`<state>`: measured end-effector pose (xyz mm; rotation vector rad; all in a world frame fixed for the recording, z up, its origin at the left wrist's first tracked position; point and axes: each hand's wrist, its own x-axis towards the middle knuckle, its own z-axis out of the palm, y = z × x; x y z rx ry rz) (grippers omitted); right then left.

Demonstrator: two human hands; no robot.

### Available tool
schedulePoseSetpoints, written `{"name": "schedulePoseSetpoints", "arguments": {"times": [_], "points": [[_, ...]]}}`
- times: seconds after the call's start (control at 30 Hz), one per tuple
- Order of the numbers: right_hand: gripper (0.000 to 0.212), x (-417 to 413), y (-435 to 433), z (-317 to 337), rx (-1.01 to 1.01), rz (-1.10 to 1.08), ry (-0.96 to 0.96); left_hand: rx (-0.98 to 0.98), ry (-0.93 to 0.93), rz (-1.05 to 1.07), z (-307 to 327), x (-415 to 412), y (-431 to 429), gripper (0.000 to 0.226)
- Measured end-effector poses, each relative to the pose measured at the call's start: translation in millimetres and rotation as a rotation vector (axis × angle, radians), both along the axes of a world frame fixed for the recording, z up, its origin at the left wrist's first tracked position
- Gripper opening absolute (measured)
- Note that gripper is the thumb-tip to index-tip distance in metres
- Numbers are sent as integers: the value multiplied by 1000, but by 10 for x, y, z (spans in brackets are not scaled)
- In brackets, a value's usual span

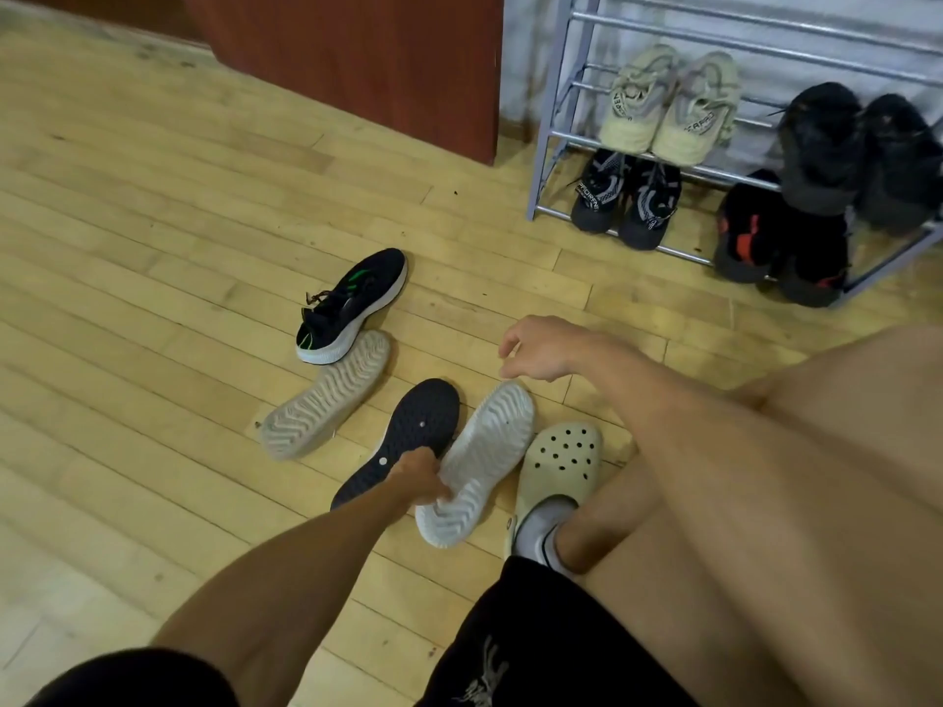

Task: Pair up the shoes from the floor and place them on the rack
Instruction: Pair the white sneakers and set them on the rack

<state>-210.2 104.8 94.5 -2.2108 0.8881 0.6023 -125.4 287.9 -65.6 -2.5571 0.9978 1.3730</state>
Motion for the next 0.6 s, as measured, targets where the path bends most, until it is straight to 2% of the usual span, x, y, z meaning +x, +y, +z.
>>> {"name": "schedulePoseSetpoints", "arguments": {"times": [0.1, 0.17, 0.27, 0.37, 0.5, 0.53, 0.6], "points": [[42, 20, 29, 9, 18, 2, 3, -34, 88, 39, 44, 5, 23, 31], [42, 37, 46, 11, 18, 3, 3, -90, 71, 56, 138, 49, 16, 36], [42, 70, 75, 5, 12, 0, 12, -204, -81, 16, 406, 244, -37, 35], [39, 108, 108, -27, -6, 5, 35, -287, -305, -18, 640, 449, -68, 49], [41, 130, 110, -72, 3, 12, 67, -337, -539, -87, 595, 471, 27, 52], [40, 124, 104, -83, 4, 15, 70, -319, -542, -132, 526, 449, 59, 52], [39, 109, 84, -114, 3, 19, 70, -258, -408, -221, 392, 395, 110, 45]]}}
